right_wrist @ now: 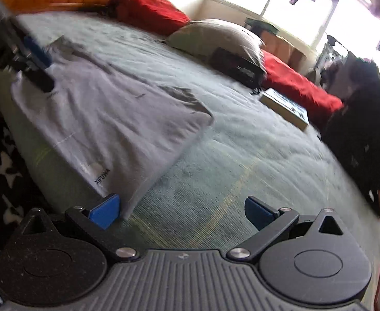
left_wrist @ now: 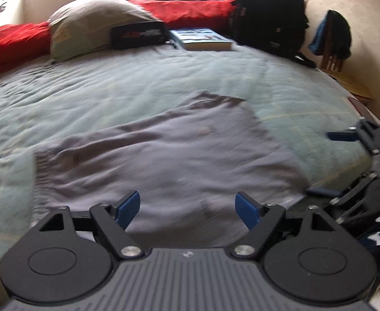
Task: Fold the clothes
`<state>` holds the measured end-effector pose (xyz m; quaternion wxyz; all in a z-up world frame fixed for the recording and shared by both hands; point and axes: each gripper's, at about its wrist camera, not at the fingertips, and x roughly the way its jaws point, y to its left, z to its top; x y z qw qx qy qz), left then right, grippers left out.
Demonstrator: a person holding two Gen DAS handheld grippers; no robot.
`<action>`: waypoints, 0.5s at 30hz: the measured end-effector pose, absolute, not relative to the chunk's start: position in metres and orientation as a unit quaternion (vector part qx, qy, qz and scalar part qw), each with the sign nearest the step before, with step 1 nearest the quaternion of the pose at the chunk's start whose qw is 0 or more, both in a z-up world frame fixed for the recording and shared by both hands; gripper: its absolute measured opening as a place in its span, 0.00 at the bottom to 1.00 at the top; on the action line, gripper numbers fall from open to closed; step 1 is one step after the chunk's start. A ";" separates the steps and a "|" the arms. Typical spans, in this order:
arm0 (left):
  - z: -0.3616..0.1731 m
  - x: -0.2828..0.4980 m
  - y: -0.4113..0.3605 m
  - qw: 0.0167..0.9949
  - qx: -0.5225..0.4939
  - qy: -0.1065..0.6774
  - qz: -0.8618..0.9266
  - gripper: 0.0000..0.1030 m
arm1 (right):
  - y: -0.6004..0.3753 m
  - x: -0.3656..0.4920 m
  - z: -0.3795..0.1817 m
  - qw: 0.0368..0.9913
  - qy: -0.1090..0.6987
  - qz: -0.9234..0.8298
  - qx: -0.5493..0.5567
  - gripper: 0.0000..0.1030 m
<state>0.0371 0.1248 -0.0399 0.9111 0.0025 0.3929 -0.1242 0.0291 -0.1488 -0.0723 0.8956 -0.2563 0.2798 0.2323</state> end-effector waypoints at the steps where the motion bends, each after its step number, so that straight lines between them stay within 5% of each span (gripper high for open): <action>1: -0.038 0.035 0.133 0.913 -0.005 0.390 -0.121 0.78 | -0.151 0.030 -0.070 0.898 0.282 0.233 -0.247 1.00; 15: -0.051 0.039 0.273 0.891 -0.217 0.396 -0.050 0.78 | -0.172 0.119 -0.064 0.834 0.447 0.311 0.087 1.00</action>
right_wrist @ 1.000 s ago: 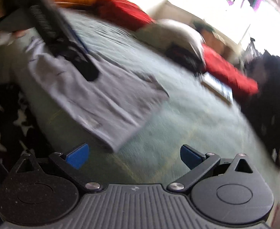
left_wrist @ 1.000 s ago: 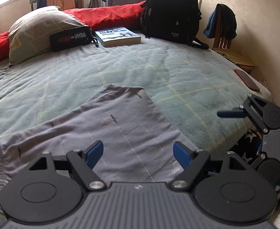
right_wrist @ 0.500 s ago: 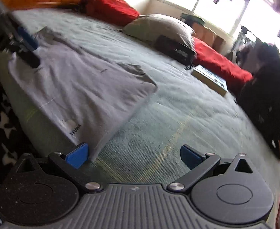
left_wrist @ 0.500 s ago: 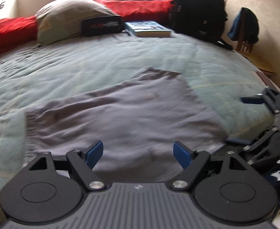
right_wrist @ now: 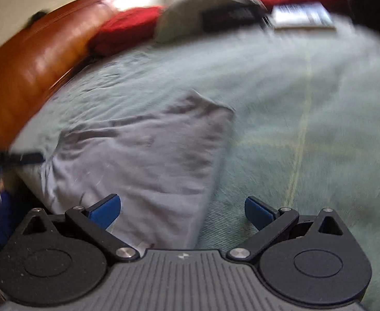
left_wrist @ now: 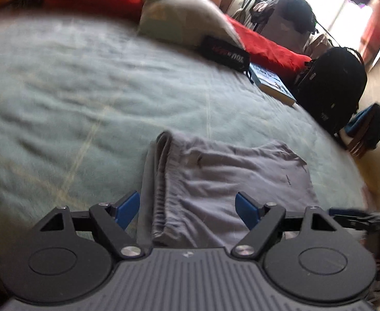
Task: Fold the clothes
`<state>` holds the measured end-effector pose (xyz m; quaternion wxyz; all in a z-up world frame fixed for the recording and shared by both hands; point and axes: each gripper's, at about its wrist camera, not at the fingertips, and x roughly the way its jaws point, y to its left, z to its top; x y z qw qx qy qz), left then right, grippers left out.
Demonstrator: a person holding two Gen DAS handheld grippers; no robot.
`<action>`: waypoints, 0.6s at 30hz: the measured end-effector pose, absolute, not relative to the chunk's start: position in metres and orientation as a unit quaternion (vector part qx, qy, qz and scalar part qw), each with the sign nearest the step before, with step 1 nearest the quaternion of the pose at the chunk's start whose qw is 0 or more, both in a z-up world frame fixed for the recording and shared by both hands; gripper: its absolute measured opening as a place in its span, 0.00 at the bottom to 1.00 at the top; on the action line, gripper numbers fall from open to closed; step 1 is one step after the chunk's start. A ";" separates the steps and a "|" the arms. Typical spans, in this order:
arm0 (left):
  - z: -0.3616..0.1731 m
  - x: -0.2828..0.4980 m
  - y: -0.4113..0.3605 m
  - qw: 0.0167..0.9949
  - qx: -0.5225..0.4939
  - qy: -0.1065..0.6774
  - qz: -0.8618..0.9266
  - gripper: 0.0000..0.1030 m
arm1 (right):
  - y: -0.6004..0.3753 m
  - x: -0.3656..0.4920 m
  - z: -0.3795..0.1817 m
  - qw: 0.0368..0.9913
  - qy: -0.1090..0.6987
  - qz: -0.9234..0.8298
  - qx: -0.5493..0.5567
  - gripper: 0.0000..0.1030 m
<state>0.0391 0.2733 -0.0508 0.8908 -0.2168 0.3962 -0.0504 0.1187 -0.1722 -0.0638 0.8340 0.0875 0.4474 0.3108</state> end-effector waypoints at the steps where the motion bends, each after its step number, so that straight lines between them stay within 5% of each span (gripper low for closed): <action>1: -0.056 0.042 0.279 0.883 -0.232 0.404 -0.053 0.78 | -0.176 0.126 -0.069 0.825 0.461 0.309 0.110 1.00; 18: -0.091 0.106 0.309 0.812 -0.346 0.447 -0.145 0.84 | -0.190 0.198 -0.089 0.734 0.495 0.361 0.295 1.00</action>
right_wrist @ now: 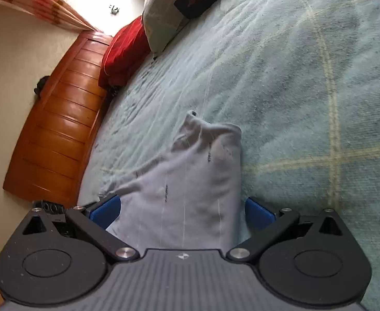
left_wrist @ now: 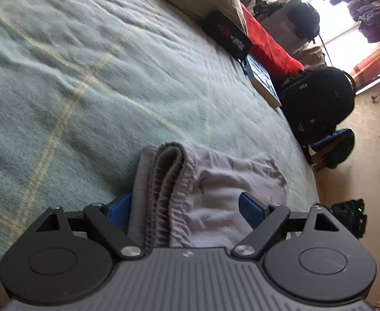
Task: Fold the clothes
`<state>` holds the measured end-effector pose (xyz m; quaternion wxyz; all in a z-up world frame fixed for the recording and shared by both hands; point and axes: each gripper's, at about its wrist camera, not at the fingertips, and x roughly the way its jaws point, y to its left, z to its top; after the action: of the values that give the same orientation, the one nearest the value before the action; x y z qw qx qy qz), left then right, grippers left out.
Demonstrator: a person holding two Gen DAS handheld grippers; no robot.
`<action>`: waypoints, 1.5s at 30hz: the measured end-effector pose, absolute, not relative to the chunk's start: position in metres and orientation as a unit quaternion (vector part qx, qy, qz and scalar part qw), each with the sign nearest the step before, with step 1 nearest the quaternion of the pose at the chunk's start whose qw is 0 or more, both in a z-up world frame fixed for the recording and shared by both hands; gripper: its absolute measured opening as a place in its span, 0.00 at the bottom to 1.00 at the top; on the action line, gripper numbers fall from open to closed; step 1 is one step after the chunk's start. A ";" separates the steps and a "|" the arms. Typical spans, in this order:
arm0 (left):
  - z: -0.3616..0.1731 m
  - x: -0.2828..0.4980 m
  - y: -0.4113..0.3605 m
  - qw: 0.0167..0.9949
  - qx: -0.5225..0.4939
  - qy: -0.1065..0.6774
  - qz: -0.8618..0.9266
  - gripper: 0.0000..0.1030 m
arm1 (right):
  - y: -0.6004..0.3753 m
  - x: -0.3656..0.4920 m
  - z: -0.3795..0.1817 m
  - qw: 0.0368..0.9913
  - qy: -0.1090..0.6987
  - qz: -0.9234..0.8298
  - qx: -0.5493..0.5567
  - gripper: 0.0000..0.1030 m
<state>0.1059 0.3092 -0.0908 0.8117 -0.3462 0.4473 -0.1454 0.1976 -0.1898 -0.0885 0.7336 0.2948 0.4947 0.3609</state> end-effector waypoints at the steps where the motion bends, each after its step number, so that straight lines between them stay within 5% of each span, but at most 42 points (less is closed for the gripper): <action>1: -0.091 0.104 0.309 0.804 -0.350 0.454 -0.157 0.84 | -0.189 0.197 -0.088 0.733 0.494 0.363 0.295 1.00; 38: -0.109 0.113 0.313 0.754 -0.393 0.468 -0.242 0.83 | -0.166 0.181 -0.105 0.681 0.480 0.440 0.336 1.00; 45: -0.111 0.138 0.309 0.742 -0.381 0.495 -0.243 0.76 | -0.163 0.183 -0.106 0.686 0.475 0.442 0.330 1.00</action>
<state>0.1376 0.3090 -0.1112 0.7425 -0.3806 0.4950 -0.2427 0.1829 -0.1630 -0.1056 0.6856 0.3297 0.4751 0.4421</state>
